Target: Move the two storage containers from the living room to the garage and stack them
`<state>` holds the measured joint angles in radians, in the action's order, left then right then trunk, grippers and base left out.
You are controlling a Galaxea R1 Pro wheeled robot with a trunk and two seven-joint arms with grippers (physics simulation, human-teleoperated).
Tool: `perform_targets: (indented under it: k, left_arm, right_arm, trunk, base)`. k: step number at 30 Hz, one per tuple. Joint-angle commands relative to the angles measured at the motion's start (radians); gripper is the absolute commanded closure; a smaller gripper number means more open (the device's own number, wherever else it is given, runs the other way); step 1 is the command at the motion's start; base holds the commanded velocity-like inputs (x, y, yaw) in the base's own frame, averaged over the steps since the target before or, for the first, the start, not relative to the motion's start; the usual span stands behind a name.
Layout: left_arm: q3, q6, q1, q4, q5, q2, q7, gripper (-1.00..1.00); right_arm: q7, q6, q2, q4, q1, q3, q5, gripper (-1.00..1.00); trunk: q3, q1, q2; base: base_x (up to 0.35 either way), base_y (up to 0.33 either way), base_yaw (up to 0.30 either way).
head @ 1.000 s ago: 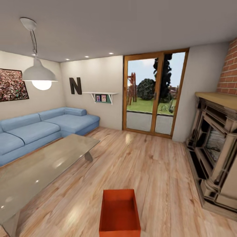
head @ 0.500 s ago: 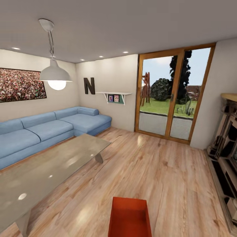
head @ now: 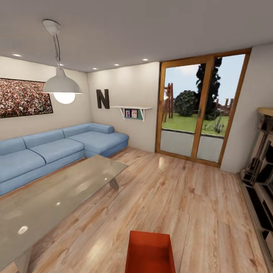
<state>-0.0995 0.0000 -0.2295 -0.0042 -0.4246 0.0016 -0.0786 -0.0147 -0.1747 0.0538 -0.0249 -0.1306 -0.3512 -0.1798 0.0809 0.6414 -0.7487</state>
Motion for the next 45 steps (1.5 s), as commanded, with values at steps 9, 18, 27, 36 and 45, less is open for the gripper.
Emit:
perform_targets:
  k: [9,18,27,36,45]
  left_arm:
    - [-0.008,0.001,-0.001,0.000,-0.008,0.000,-0.003,-1.00]
    - [-0.008,0.002,-0.001,0.000,-0.012,0.000,-0.003,-1.00]
    - [-0.008,0.002,-0.001,0.000,-0.013,-0.002,-0.003,-1.00]
    - [-0.008,0.002,-0.001,0.000,-0.013,-0.001,-0.003,-1.00]
    - [-0.008,0.001,-0.001,0.000,-0.011,0.000,-0.003,-1.00]
  right_arm:
    - [0.002,-0.006,-0.002,-0.003,-0.001,-0.003,-0.014,-1.00]
    - [0.002,-0.006,-0.002,-0.003,-0.001,-0.003,-0.014,-1.00]
    - [0.002,-0.006,-0.002,-0.003,-0.001,-0.006,-0.012,-1.00]
    - [0.002,-0.006,-0.002,-0.003,-0.001,-0.009,-0.011,-1.00]
    - [0.002,-0.006,-0.002,-0.003,-0.001,-0.009,-0.010,-1.00]
  trunk:
    - [0.002,0.000,-0.001]
    - [0.002,0.000,-0.001]
    - [0.002,0.000,-0.001]
    - [0.002,0.000,-0.001]
    - [0.002,0.000,-0.001]
  base:
    - [0.001,0.000,-0.158]
    - [0.000,-0.050,-0.022]
    - [0.000,-0.192,-0.001]
    - [0.000,-0.017,0.000]
    - [0.000,-0.108,0.000]
